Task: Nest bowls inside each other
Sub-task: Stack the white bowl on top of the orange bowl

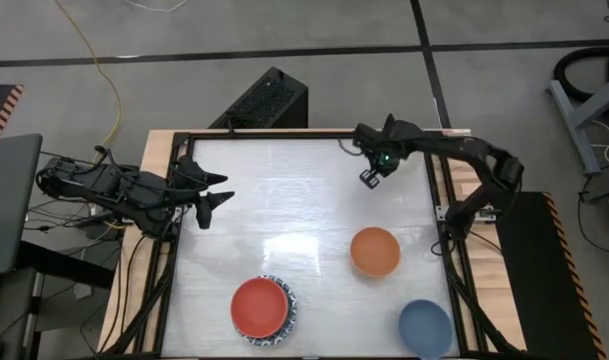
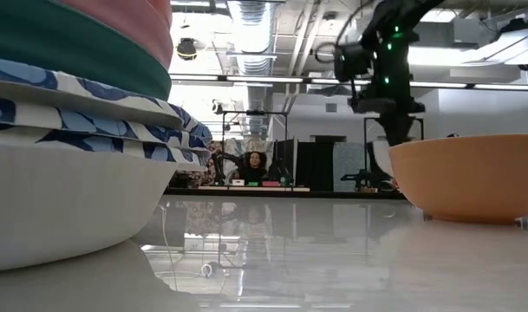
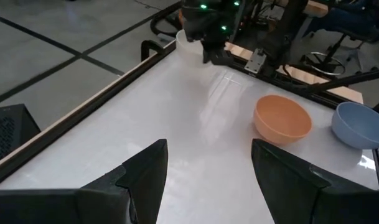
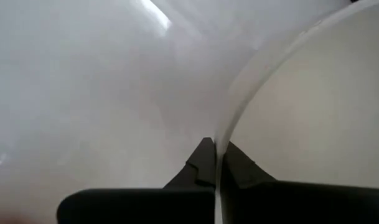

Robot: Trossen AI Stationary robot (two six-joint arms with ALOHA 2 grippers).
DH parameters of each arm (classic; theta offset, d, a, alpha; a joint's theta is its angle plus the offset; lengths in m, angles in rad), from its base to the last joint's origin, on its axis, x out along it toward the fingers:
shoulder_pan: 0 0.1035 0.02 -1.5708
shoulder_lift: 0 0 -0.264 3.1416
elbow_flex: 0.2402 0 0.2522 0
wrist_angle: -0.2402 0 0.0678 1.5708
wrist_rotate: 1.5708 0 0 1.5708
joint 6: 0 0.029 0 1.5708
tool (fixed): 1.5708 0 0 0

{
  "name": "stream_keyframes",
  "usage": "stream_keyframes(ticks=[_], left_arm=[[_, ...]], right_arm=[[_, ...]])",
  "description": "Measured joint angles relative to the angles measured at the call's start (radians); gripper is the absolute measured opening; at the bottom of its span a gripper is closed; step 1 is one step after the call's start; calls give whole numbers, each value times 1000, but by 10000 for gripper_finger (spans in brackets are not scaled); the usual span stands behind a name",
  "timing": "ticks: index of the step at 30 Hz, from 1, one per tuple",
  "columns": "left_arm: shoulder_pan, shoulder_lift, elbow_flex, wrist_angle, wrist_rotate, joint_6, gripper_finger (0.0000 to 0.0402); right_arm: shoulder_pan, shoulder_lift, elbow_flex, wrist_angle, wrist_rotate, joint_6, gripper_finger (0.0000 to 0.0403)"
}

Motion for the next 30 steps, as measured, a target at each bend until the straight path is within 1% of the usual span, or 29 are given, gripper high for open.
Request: stream_keyframes(ticks=[4, 10, 17, 21, 24, 30], left_arm=[[0, -1, 0, 39, 25, -2, 221], [-1, -1, 0, 131, 106, 21, 221], [0, -25, 0, 137, 117, 3, 221], [0, -55, 0, 140, 124, -7, 221], [0, -83, 0, 148, 122, -8, 221], [0, -138, 1, 162, 95, -10, 221]], right_arm=[[104, -8, 50, -2, 0, 13, 8], [249, 6, 205, 54, 0, 6, 8], [383, 51, 397, 140, 2, -18, 8], [457, 101, 492, 216, 6, -144, 8], [507, 162, 575, 224, 1, -215, 9], [611, 295, 728, 237, -3, -468, 10]])
